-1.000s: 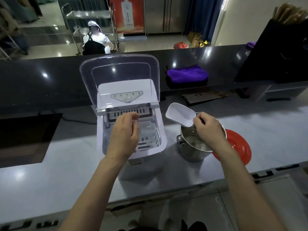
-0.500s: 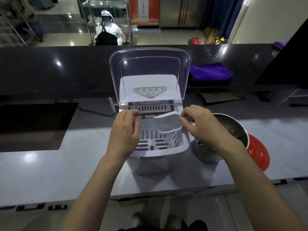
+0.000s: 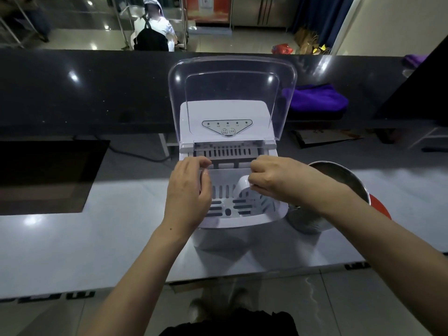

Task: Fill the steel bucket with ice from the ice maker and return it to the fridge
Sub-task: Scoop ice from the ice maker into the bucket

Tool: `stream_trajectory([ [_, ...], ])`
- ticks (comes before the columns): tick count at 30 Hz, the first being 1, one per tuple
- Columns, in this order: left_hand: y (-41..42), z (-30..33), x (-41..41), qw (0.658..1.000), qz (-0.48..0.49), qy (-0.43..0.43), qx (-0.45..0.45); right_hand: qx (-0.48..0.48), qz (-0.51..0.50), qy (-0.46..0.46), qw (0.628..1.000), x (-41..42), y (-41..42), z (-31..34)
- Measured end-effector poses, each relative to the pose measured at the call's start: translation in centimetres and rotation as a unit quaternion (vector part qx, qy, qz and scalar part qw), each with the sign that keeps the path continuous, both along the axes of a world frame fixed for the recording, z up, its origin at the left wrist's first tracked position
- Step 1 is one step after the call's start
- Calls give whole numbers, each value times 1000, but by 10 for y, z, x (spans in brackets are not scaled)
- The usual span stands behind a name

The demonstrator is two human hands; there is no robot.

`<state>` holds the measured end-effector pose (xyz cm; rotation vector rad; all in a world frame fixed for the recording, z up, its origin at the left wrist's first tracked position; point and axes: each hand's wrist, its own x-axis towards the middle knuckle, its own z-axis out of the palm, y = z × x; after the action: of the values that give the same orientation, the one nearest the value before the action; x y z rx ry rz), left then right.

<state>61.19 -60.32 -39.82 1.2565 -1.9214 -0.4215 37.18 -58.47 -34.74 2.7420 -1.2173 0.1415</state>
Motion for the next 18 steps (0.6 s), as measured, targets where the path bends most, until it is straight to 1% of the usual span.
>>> stream_trajectory([
  [6,-1,0,1,1000,3,-4,4,46,37,41,997,2,-5,-5],
  [10,-1,0,2,1000,8,-2,7,85,38,14,996,1,-9,-6],
  [14,-1,2,1,1000,15,6,9,122,-15,4,992,3,-12,-1],
  [18,0,2,1,1000,18,15,16,197,-102,52,974,6,-12,15],
])
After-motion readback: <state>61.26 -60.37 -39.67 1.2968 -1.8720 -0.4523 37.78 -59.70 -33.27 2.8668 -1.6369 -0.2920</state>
